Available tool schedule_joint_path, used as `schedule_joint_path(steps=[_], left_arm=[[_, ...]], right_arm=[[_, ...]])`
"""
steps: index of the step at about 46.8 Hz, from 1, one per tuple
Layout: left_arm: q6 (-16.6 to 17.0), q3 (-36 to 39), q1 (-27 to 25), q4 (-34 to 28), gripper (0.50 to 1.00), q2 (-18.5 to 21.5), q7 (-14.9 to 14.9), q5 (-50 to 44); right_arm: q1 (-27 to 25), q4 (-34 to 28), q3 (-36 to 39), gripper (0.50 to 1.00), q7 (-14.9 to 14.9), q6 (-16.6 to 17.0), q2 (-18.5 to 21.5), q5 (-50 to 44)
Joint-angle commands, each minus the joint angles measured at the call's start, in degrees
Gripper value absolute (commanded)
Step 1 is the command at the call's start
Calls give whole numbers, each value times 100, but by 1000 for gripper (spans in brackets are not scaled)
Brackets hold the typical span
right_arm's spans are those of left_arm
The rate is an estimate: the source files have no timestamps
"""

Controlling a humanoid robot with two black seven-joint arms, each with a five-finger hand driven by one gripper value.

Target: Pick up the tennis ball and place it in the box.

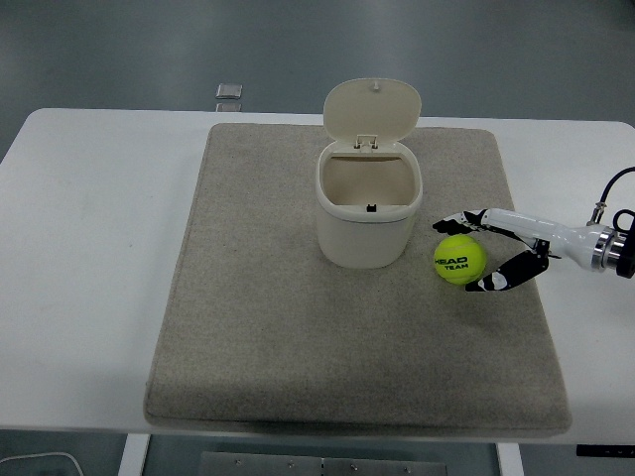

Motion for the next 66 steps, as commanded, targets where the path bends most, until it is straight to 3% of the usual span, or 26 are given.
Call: schedule_joint_path(steps=[1, 6, 16, 28, 35, 52, 59, 66], left_arm=[[0, -3, 0, 0, 992, 0, 0, 0], [0, 6, 0, 0, 992, 0, 0, 0], [0, -3, 0, 0, 992, 0, 0, 0], [0, -3, 0, 0, 992, 0, 0, 0], [0, -3, 0, 0, 992, 0, 0, 0], [0, 6, 0, 0, 992, 0, 0, 0], [0, -3, 0, 0, 992, 0, 0, 0], [0, 6, 0, 0, 992, 0, 0, 0]], right_arm=[[-9, 0, 7, 901, 0, -8, 0, -30], [-10, -8, 7, 895, 0, -8, 0, -39], [-10, -9, 7, 834, 0, -8, 17, -39], [-10, -26, -2, 830, 0, -61, 44, -48], [-10, -26, -2, 791, 0, -61, 35, -48], [-10, -26, -2, 637, 0, -61, 35, -48], [8, -26, 7, 500, 8, -61, 0, -39], [61, -17, 24, 500, 87, -26, -132, -21]])
